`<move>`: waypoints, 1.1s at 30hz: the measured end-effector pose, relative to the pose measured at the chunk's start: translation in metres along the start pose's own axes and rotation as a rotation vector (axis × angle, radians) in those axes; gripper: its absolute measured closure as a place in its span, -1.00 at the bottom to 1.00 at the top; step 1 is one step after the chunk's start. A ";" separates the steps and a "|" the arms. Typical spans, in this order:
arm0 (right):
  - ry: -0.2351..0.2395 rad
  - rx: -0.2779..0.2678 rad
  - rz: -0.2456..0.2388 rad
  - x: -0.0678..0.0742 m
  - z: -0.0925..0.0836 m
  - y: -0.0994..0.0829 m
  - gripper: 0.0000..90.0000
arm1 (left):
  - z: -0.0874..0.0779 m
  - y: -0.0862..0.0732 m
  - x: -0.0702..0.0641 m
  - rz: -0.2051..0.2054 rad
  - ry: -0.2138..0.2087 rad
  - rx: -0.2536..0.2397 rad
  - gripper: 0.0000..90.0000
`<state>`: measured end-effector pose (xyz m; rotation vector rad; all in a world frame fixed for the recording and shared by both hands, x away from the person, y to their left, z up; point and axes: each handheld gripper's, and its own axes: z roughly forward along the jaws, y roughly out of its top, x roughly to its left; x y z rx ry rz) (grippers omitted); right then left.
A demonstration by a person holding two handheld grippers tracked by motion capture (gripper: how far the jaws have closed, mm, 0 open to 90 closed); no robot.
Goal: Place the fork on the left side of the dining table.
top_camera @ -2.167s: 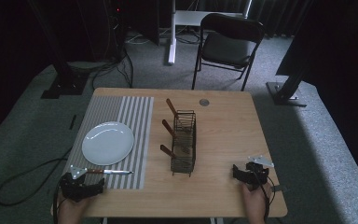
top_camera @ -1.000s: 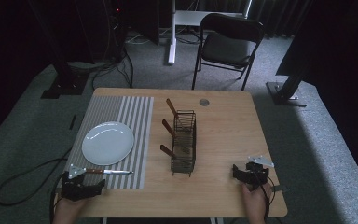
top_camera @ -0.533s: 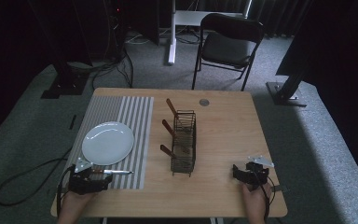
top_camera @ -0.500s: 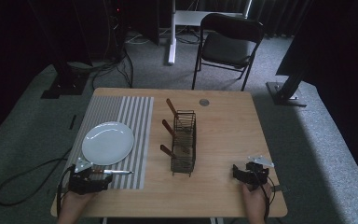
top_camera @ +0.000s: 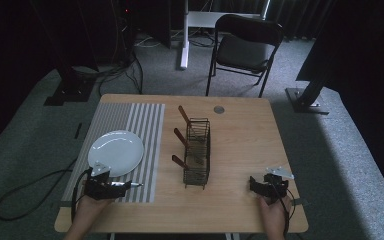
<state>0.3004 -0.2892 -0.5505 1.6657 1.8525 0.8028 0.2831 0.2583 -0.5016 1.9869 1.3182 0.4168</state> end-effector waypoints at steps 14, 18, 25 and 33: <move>-0.001 0.000 -0.001 0.000 0.000 0.000 -0.71 | 0.003 0.035 -0.002 0.022 -0.036 -0.048 -0.90; 0.000 0.001 0.000 0.000 0.000 0.000 -0.71 | 0.002 0.046 -0.005 0.025 -0.041 -0.066 -0.90; 0.000 0.000 -0.001 0.000 0.000 0.000 -0.71 | 0.005 0.067 -0.011 0.058 -0.048 -0.078 -0.90; 0.000 0.000 0.000 0.000 0.000 0.000 -0.70 | 0.012 0.088 -0.014 0.058 -0.053 -0.088 -0.90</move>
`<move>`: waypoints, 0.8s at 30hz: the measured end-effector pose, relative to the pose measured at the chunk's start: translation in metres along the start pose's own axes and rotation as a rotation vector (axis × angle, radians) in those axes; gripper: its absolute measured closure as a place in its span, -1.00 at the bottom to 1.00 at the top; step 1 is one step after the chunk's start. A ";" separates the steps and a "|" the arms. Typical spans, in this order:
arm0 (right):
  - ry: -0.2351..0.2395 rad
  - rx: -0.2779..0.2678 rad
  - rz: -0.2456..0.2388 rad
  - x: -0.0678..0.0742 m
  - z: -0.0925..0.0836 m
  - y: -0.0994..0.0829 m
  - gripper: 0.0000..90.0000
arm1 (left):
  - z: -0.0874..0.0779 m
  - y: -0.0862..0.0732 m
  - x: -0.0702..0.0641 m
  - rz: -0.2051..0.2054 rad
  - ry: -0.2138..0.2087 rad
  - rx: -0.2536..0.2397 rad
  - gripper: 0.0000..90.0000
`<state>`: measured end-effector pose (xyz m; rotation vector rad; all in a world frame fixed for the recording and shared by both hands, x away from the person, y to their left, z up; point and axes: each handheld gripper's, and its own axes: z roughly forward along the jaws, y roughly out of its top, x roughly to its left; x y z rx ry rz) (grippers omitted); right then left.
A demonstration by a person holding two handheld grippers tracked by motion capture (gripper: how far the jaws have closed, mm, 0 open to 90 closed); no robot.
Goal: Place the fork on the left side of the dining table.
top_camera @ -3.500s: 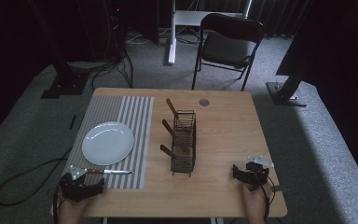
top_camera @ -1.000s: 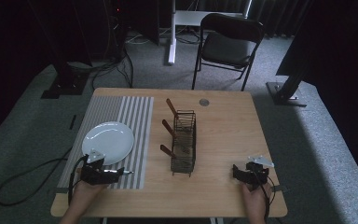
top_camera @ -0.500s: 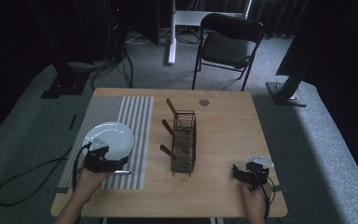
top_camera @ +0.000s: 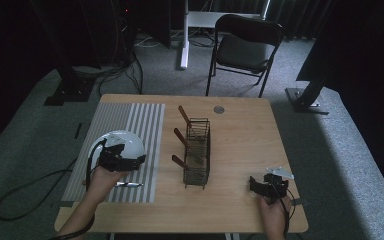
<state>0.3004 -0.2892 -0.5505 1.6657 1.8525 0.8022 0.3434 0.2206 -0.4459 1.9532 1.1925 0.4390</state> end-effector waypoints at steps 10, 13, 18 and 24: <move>0.001 0.000 0.000 0.000 0.000 0.000 -0.70 | 0.012 0.035 -0.005 0.009 -0.019 -0.017 -0.90; 0.000 0.000 -0.002 0.000 0.000 0.000 -0.70 | 0.015 0.050 -0.007 0.012 -0.030 -0.029 -0.90; 0.000 0.000 0.000 0.000 0.000 0.000 -0.70 | 0.018 0.064 -0.006 -0.004 -0.051 -0.038 -0.90; 0.000 0.001 0.000 0.000 0.000 0.000 -0.70 | 0.025 0.079 -0.007 -0.006 -0.063 -0.044 -0.88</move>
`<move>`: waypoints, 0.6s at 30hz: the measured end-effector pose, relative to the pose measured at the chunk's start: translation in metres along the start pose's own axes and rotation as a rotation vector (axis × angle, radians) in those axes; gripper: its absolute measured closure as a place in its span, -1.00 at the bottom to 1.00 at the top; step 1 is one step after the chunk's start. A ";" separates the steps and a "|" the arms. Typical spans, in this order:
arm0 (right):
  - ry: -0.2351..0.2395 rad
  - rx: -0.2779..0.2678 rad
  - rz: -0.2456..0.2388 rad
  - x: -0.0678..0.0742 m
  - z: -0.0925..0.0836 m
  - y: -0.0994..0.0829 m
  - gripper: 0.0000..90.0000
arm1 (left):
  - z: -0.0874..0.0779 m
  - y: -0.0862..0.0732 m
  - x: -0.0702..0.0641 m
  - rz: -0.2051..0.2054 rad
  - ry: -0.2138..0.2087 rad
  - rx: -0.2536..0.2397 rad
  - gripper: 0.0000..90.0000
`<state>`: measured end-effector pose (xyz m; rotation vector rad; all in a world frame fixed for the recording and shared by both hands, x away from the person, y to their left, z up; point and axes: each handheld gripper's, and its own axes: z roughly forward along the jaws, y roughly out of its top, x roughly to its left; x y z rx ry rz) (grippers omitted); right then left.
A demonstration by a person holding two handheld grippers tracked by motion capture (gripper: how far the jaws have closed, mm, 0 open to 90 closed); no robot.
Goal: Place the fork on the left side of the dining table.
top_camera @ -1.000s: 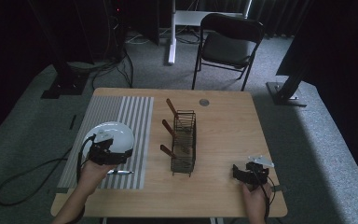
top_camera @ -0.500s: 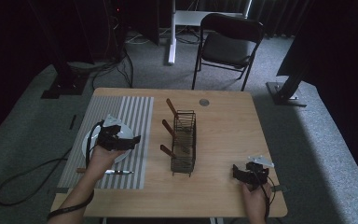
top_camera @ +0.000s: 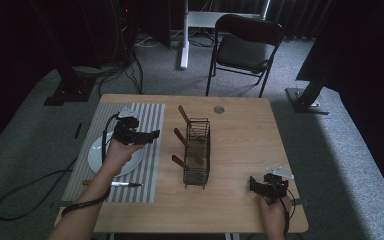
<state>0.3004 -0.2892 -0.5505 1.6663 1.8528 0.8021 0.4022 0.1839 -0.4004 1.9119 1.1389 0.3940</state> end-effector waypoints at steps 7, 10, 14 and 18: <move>0.000 0.000 0.000 0.000 0.000 0.000 -0.70 | 0.009 0.018 -0.007 0.015 -0.001 0.005 -0.88; 0.000 0.000 0.000 0.000 0.000 0.000 -0.70 | 0.012 0.023 -0.010 0.014 -0.013 0.004 -0.88; 0.000 0.000 0.000 0.000 0.000 0.000 -0.70 | 0.020 0.033 -0.016 0.018 -0.034 0.005 -0.88; 0.000 0.000 0.000 0.000 0.000 0.000 -0.70 | 0.028 0.041 -0.020 0.018 -0.048 0.004 -0.88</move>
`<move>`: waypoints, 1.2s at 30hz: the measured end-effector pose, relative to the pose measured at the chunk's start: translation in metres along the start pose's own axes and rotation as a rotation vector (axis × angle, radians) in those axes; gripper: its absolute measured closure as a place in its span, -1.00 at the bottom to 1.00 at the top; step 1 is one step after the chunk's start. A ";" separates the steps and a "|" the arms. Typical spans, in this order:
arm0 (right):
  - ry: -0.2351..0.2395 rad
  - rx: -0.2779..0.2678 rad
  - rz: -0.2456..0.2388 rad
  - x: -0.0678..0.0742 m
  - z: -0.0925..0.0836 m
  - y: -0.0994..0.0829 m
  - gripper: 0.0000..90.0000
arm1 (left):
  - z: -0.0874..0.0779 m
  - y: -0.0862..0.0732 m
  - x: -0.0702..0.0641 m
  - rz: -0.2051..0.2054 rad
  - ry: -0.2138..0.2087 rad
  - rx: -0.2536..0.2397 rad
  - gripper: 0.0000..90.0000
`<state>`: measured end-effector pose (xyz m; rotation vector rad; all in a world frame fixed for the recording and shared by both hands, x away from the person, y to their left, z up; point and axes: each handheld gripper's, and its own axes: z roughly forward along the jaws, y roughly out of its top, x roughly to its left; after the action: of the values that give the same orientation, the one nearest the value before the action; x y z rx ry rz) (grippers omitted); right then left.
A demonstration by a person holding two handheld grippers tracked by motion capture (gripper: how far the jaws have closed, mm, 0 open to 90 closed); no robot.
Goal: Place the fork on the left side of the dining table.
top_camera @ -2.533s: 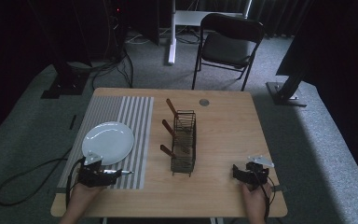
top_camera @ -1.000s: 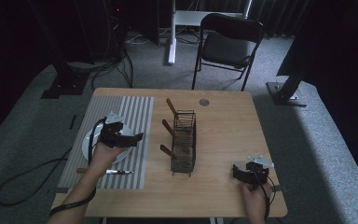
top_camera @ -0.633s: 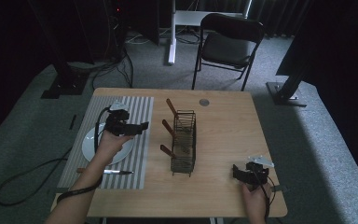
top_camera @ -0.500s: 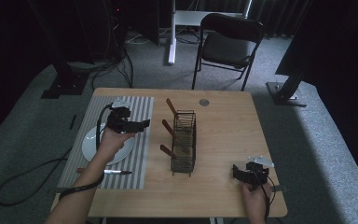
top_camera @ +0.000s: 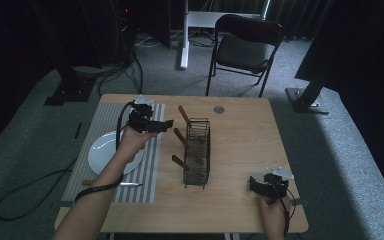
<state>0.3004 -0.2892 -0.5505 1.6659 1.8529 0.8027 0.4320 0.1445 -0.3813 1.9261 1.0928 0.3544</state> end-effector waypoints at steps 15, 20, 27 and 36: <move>0.001 0.001 0.000 0.000 0.001 0.001 -0.70 | 0.030 0.025 -0.003 -0.053 -0.037 0.061 -0.88; 0.001 0.000 0.000 0.000 0.001 0.001 -0.70 | 0.046 0.027 -0.003 -0.055 -0.039 0.112 -0.84; 0.001 0.000 0.000 0.000 0.001 0.001 -0.70 | 0.063 0.030 0.000 -0.082 -0.057 0.139 -0.66; 0.001 0.000 0.000 0.000 0.001 0.001 -0.70 | 0.070 0.031 0.002 -0.140 -0.127 0.109 0.12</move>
<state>0.3017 -0.2889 -0.5504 1.6660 1.8537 0.8033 0.4924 0.0999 -0.3978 1.9256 1.1753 0.0954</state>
